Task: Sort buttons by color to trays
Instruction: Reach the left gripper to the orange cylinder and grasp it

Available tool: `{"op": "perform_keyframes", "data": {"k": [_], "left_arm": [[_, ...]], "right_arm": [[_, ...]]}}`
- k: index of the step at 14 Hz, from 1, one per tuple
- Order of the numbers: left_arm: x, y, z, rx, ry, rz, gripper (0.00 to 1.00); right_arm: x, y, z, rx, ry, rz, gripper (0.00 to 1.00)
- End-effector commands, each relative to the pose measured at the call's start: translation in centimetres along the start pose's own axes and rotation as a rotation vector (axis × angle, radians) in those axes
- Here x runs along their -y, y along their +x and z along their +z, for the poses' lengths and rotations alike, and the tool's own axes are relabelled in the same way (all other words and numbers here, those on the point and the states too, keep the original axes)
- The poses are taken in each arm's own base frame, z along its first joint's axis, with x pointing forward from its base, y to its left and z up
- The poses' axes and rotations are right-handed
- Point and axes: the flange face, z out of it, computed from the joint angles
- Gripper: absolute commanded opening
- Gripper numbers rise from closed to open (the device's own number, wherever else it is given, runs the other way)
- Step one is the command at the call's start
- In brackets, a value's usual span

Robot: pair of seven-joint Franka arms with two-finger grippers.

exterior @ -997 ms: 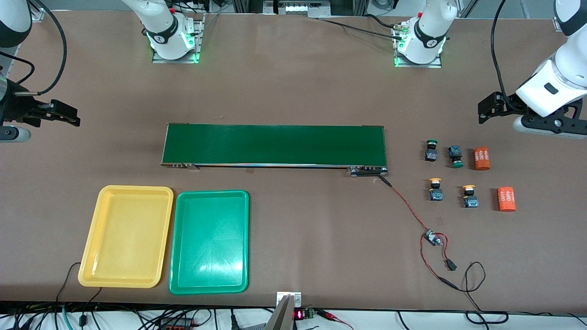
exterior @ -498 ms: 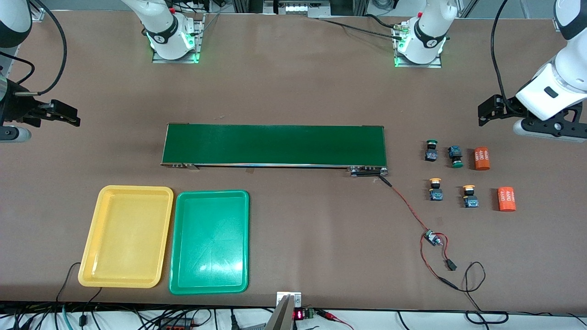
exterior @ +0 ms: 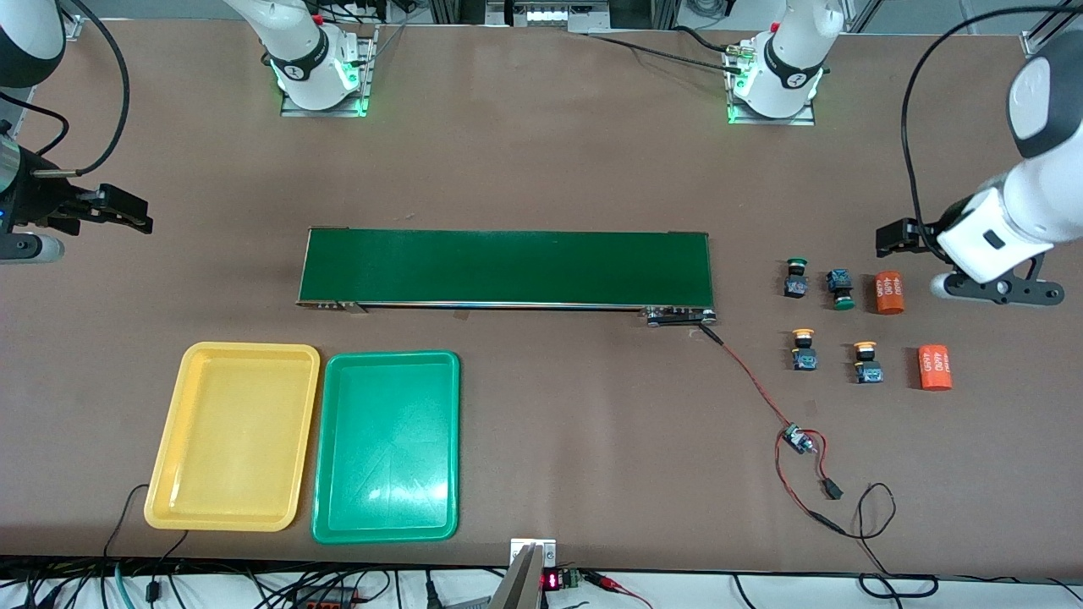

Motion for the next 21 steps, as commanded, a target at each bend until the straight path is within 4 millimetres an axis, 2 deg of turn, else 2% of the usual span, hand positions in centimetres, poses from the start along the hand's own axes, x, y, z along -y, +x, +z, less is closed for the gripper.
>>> {"op": "perform_keyframes", "data": {"k": [1,3,4,5,7,9,10,12,13,14,18,20,21], "left_arm": [[3.9,-0.6,3.9,0.074,-0.009,-0.008,1.00],[5.6,-0.5,7.2,0.045,0.108,0.043,1.00],[7.2,-0.7,9.1,0.031,0.112,0.049,1.00],[8.9,-1.1,11.2,0.020,0.103,0.051,0.99],[10.7,-1.5,16.2,-0.073,0.104,0.080,0.99],[11.0,-2.5,21.1,-0.173,0.108,0.098,1.00],[11.4,-2.4,23.0,-0.201,0.108,0.103,1.00],[13.3,-1.6,25.5,-0.261,0.120,0.146,1.00],[14.7,-1.7,27.3,-0.278,0.120,0.142,1.00],[15.2,-1.8,29.3,-0.269,0.112,0.147,1.00],[15.3,-2.2,32.3,-0.244,0.089,0.149,0.90],[15.2,-2.2,32.7,-0.234,0.084,0.149,0.84],[15.2,-2.2,32.7,-0.231,0.083,0.151,0.68]], "right_arm": [[0.4,-0.1,-0.3,-0.001,0.010,0.014,1.00],[0.2,-0.2,-0.2,0.002,0.010,0.017,1.00],[0.2,-0.1,-0.1,0.002,0.012,0.017,1.00],[0.2,-0.1,-0.2,0.002,0.012,0.017,1.00],[0.2,-0.1,-0.1,0.004,0.012,0.017,1.00],[0.2,-0.1,-0.1,0.004,0.013,0.017,1.00],[0.2,-0.1,-0.2,0.002,0.013,0.017,1.00],[0.2,-0.1,-0.2,0.001,0.013,0.017,1.00],[0.2,-0.1,-0.1,0.002,0.013,0.017,1.00],[0.2,-0.1,0.0,0.005,0.013,0.017,1.00],[0.2,-0.1,-0.1,0.007,0.013,0.017,1.00],[0.1,-0.2,0.0,0.008,0.014,0.017,1.00],[0.1,-0.1,0.0,0.007,0.014,0.015,1.00]]}}
